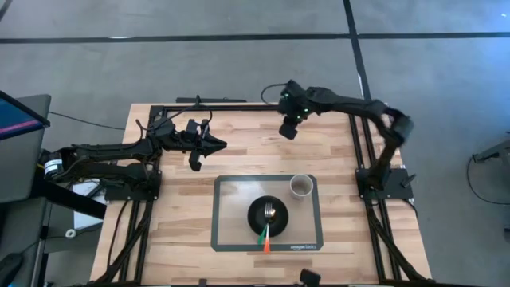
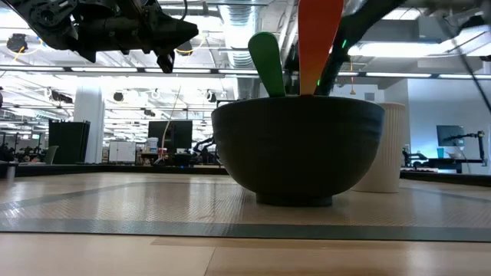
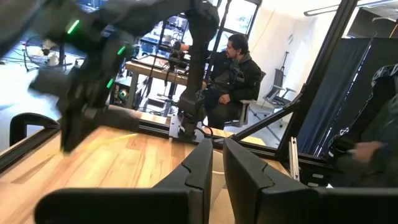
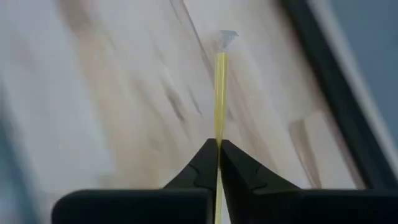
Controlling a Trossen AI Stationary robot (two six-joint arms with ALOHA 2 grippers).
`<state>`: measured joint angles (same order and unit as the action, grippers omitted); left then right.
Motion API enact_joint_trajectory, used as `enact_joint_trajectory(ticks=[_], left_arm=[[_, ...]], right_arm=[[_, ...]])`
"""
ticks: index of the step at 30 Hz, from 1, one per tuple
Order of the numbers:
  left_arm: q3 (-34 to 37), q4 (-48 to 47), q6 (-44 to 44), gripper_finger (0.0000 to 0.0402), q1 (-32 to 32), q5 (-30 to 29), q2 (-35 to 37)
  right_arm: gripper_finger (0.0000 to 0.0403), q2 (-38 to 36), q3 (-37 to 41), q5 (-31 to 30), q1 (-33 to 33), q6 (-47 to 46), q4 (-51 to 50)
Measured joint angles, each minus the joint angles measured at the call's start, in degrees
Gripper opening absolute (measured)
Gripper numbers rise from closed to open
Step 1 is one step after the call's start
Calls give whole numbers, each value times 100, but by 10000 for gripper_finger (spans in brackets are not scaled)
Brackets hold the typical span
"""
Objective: Pick & Place Utensil
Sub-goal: Put the yellow straw into the white cup on the transparent mat
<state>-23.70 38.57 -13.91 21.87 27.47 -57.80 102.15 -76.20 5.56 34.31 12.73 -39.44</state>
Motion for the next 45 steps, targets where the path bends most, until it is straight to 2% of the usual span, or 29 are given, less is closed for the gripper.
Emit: enact_joint_trajectory(ticks=[7,11,15,20,25,30,38,45], left_arm=[[2,-18,-3,40,0,-1,0],[2,-31,-3,40,-4,-1,0],[4,-115,-5,40,-5,-1,0],[9,-201,-5,40,-74,-1,0],[9,-215,-5,40,-103,1,0],[9,-213,-5,40,-103,-1,0],[9,-210,-5,40,-103,-1,0],[9,-212,-5,40,-103,-1,0]], right_arm=[[3,-1888,-10,203,-991,-912,165],[2,-2942,394,-32,-1852,-1131,1344],[3,-3765,1394,-667,-2775,-1164,2474],[1,-4503,2872,-1964,-3725,-1912,3537],[3,-4869,3768,-2807,-4325,-2547,4336],[4,-4896,3954,-3262,-4485,-2413,4884],[2,-5134,3628,-3270,-4486,-2052,4926],[2,-4508,3635,-3226,-4488,-2903,4136]])
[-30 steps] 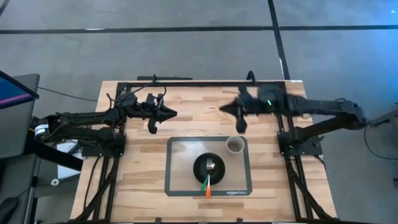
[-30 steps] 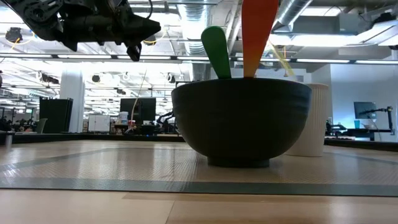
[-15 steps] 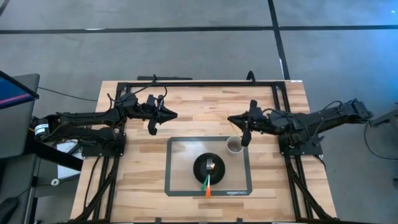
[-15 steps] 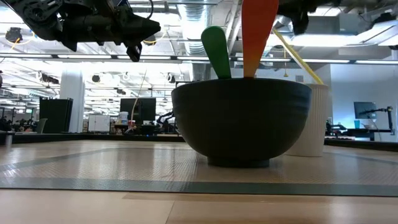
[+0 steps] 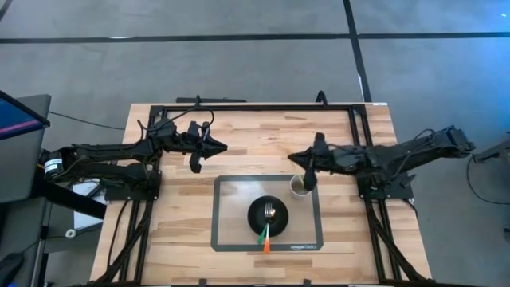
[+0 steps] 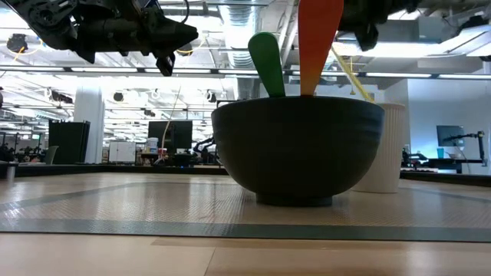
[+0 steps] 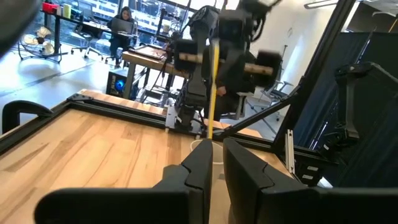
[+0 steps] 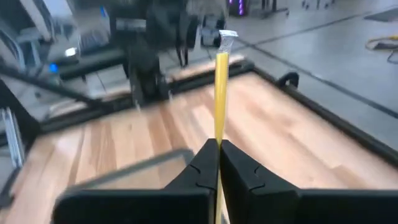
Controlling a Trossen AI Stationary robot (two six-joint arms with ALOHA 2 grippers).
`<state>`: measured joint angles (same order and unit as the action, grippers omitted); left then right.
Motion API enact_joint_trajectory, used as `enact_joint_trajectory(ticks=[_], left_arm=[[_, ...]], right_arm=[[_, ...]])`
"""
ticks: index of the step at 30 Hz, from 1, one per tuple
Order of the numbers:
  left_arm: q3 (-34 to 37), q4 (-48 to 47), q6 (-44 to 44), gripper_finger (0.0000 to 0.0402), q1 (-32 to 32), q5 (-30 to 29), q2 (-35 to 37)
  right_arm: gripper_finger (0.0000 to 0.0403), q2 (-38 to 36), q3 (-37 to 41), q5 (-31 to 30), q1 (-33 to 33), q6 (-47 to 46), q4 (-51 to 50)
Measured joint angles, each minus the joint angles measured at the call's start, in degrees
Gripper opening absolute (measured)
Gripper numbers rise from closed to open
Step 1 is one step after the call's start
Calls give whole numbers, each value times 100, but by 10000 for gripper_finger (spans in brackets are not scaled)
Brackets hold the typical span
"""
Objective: Pick & Place Utensil
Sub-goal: Put the yellow straw into the white cup on the transparent mat, then return to Home Position
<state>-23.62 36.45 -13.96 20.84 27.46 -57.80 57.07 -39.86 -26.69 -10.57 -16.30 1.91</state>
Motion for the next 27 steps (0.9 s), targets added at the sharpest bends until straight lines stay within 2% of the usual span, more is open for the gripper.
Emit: enact_joint_trajectory(ticks=[3,7,11,20,23,27], left_arm=[[0,0,0,40,0,0,0],[0,0,0,40,0,0,0],[0,0,0,40,0,2,0],[0,0,0,40,0,0,0],[0,0,0,40,0,0,0],[0,-2,-130,40,0,2,20]], right_arm=[[3,367,0,271,2,20,63],[5,699,0,284,13,30,87],[27,789,0,285,83,32,65],[109,584,-104,283,-48,33,-260],[124,362,-384,273,-117,58,-768],[129,66,-750,266,-200,699,-1421]])
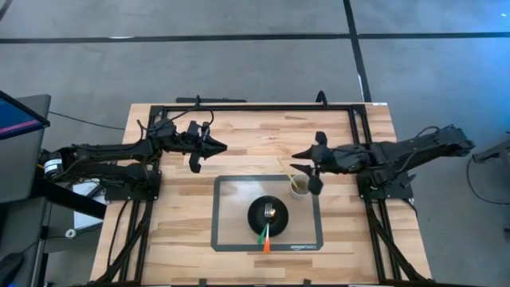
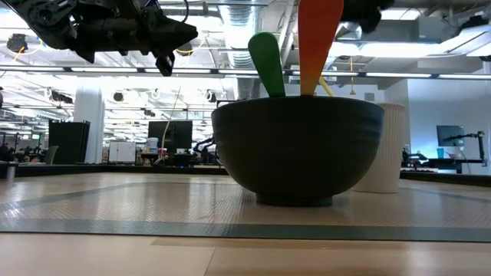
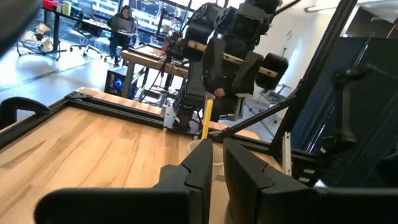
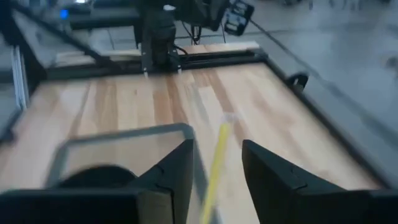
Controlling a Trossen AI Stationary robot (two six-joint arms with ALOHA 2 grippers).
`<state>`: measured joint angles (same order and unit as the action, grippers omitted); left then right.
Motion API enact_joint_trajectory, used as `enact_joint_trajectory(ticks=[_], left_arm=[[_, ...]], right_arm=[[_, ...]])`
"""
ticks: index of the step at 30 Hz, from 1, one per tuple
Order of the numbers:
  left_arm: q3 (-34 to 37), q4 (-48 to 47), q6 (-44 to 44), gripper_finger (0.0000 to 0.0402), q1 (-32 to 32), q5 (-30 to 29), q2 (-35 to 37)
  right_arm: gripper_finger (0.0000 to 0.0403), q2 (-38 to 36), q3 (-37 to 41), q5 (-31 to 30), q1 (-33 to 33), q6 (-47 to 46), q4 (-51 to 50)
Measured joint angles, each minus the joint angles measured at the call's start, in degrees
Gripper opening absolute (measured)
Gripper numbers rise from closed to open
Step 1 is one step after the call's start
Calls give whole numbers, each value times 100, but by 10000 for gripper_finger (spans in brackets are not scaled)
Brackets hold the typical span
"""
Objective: Pick & Place Utensil
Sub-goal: Return to Home Position
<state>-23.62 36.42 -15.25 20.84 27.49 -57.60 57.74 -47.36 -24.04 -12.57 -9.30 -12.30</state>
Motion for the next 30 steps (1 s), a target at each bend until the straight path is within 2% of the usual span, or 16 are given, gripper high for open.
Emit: enact_joint_trajectory(ticks=[5,7,11,14,17,20,24,26,30], left_arm=[[0,-60,-109,40,82,384,433],[0,-147,-52,40,163,612,803],[-8,-510,615,40,307,916,1640],[91,-1069,1179,40,385,871,2130],[502,-1204,1205,40,455,857,2360],[992,-1205,1205,40,457,803,2480],[1292,-730,1313,40,462,254,2605],[1318,-729,1624,40,503,257,2675],[1318,-725,1813,40,669,500,2882]], right_arm=[[122,-483,-126,0,-17,1208,-399],[118,-703,-126,-2,20,1279,-570],[117,-1171,103,-2,166,1290,-962],[118,-1511,803,3,321,1318,-363],[118,-1751,1657,6,442,1344,505],[118,-1977,2258,13,637,1795,1100],[118,-2459,2568,19,991,1643,1145],[118,-2762,2700,162,1134,1451,1074],[118,-3398,3073,828,1286,1239,1100]])
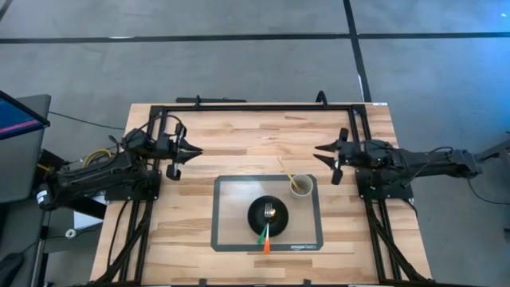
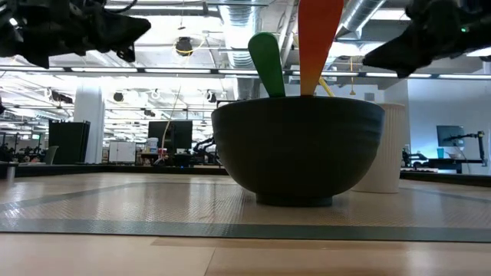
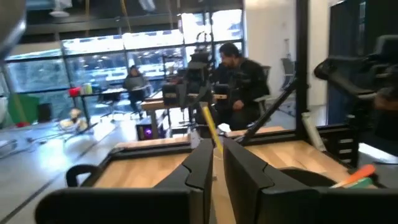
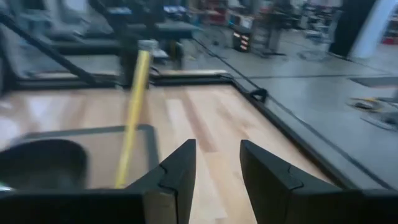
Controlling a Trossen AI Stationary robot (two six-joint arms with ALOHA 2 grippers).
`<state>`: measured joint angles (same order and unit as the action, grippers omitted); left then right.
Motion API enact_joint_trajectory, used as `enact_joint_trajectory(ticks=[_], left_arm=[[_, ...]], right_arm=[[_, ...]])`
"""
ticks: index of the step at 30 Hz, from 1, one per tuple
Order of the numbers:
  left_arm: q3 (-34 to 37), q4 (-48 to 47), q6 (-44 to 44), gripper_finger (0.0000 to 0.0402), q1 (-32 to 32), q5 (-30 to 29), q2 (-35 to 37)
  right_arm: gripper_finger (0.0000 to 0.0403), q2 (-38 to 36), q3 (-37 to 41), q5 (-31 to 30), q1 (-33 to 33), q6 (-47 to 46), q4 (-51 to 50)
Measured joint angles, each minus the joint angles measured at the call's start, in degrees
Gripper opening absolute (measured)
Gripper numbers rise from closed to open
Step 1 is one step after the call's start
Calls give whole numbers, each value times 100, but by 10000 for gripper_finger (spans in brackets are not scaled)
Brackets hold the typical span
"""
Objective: Pick & Place Utensil
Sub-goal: Return to Home Position
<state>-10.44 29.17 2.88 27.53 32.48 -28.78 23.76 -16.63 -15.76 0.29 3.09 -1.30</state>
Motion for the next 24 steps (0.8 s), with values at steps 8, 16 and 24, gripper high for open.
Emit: enact_joint_trajectory(ticks=[8,16,24], left_arm=[[20,-76,-735,40,246,853,805],[876,-63,-1396,40,6,-1050,1960],[1012,-34,-1565,40,-695,-1181,2396]], right_arm=[[118,-1212,534,239,18,-102,-42],[118,-2123,764,-199,18,-108,-409],[118,-2362,771,-342,27,-450,-1159]])
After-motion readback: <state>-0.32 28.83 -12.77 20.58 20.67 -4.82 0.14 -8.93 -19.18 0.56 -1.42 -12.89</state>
